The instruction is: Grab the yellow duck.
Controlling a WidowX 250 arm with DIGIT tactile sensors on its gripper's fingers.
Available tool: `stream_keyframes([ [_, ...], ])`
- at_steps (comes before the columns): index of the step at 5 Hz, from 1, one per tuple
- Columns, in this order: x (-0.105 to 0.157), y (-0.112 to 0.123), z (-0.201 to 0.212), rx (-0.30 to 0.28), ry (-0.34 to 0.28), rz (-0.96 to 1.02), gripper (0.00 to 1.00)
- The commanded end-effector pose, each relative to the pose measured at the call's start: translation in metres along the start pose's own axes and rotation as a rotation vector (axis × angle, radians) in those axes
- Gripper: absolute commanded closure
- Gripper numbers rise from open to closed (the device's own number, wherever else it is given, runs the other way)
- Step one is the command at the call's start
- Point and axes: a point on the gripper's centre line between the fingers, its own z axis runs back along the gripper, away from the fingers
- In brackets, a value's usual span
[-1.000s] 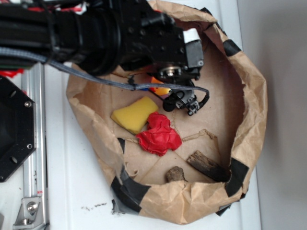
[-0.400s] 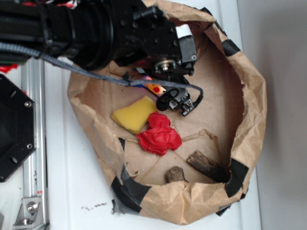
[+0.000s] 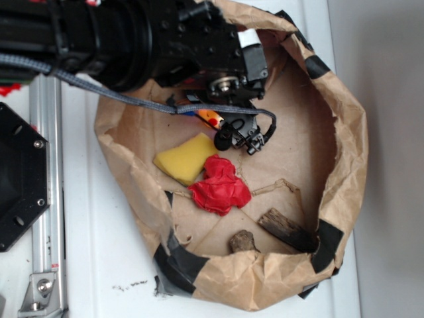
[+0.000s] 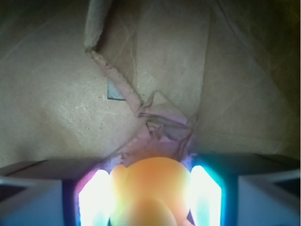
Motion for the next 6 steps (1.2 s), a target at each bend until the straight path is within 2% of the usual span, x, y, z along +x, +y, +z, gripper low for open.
stream_keyframes([
  [1,0.006,0.013,0.02,-0.045,-0.069,0.033,1.0],
  [2,0.016,0.008,0.062,-0.118,-0.099,0.03,1.0],
  [3,0.024,0.007,0.112,-0.186,-0.165,0.054,1.0],
  [4,0.035,0.006,0.161,-0.19,-0.129,-0.012,1.0],
  [5,0.019,0.008,0.189,-0.166,-0.085,-0.091,1.0],
  [6,-0.007,0.007,0.203,-0.151,-0.114,-0.148,1.0],
])
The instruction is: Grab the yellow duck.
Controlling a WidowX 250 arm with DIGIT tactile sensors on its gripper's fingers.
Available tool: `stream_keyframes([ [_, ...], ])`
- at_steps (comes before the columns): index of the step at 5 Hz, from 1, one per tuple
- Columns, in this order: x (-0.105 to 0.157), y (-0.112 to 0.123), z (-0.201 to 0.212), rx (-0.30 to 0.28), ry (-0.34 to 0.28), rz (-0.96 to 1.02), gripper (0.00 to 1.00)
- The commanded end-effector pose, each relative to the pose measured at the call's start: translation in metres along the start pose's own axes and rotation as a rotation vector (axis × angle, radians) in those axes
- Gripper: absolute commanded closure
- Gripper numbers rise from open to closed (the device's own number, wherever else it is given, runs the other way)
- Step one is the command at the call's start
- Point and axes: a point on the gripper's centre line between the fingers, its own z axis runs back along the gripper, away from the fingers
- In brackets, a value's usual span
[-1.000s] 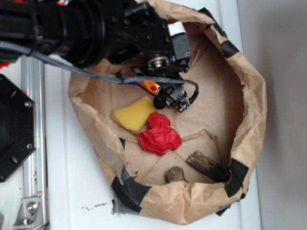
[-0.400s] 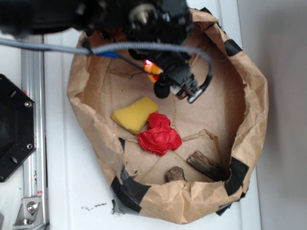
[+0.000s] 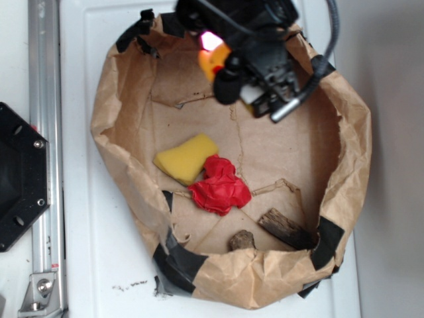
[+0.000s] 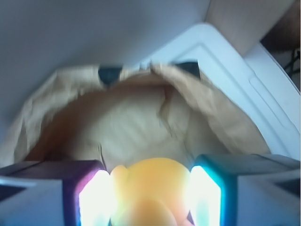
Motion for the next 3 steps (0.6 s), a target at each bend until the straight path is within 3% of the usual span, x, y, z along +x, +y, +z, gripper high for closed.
stream_keyframes([
  [1,-0.0249,-0.0064,0.0379,0.013,-0.101,-0.073,1.0],
  [3,-0.0277,-0.0141,0.0362,0.047,-0.122,-0.054,1.0],
])
